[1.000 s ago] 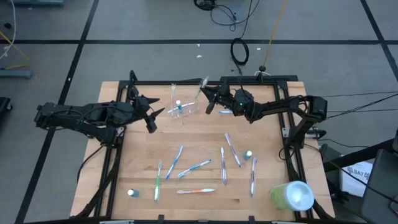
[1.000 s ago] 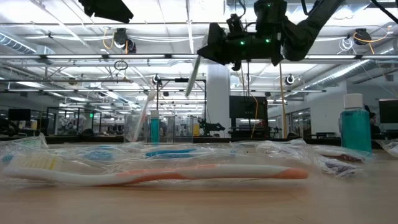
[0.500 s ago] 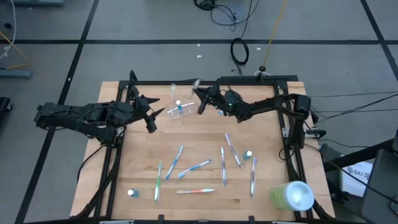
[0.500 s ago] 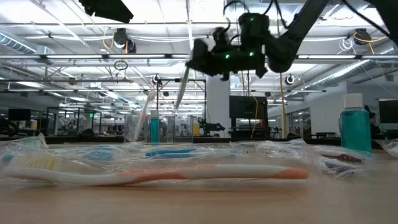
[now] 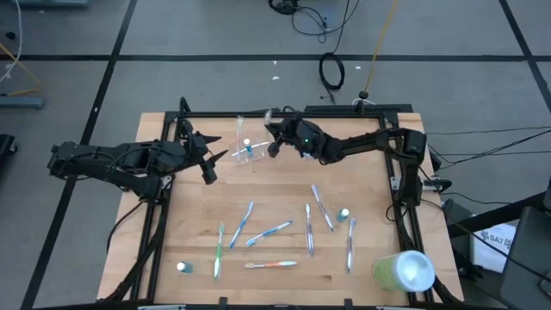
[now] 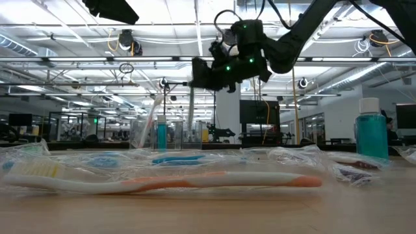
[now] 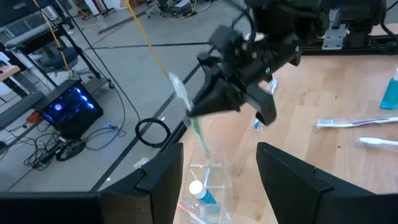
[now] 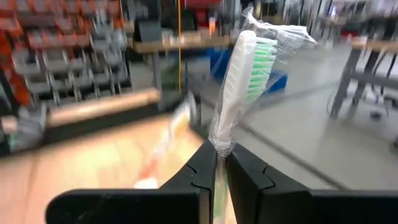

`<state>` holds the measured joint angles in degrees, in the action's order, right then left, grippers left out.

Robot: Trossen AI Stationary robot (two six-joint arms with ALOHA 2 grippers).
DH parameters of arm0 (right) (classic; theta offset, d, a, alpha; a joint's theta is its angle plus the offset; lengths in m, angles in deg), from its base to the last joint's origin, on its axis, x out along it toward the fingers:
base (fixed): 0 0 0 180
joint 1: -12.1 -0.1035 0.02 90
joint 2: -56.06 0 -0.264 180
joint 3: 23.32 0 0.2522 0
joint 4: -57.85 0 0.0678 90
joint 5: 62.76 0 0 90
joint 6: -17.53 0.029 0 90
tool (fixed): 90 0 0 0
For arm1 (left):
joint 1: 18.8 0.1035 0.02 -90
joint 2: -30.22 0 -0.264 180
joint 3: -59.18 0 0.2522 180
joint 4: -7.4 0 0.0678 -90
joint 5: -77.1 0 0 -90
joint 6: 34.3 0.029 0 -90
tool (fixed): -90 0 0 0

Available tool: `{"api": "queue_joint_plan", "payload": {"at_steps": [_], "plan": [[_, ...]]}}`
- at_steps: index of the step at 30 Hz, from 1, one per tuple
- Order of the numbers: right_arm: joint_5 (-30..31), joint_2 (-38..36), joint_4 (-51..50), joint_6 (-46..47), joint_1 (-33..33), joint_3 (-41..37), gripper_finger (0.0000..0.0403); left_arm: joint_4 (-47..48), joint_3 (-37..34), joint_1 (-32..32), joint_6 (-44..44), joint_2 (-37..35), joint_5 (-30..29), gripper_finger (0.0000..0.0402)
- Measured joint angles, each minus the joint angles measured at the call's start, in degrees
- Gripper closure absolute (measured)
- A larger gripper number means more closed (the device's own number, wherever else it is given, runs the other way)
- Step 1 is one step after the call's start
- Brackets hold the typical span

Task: Pick & Place toothbrushing station
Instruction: Put the top green toothbrush into the transparent organizer

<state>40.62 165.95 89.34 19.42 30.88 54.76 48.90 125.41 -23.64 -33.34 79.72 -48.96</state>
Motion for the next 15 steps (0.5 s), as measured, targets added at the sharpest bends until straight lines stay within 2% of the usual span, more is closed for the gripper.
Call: {"api": "queue_joint_plan", "payload": {"at_steps": [8,15], "plan": [[0.04,-0.01,-4.45,-1.92,0.17,-0.05,0.0376,-0.03,0.00,0.00,-1.46,0.00,0.08,0.0190],[0.05,-0.03,-6.50,-2.42,0.15,-0.05,0.0323,0.11,0.00,0.00,-4.02,0.00,0.20,0.0190]]}}
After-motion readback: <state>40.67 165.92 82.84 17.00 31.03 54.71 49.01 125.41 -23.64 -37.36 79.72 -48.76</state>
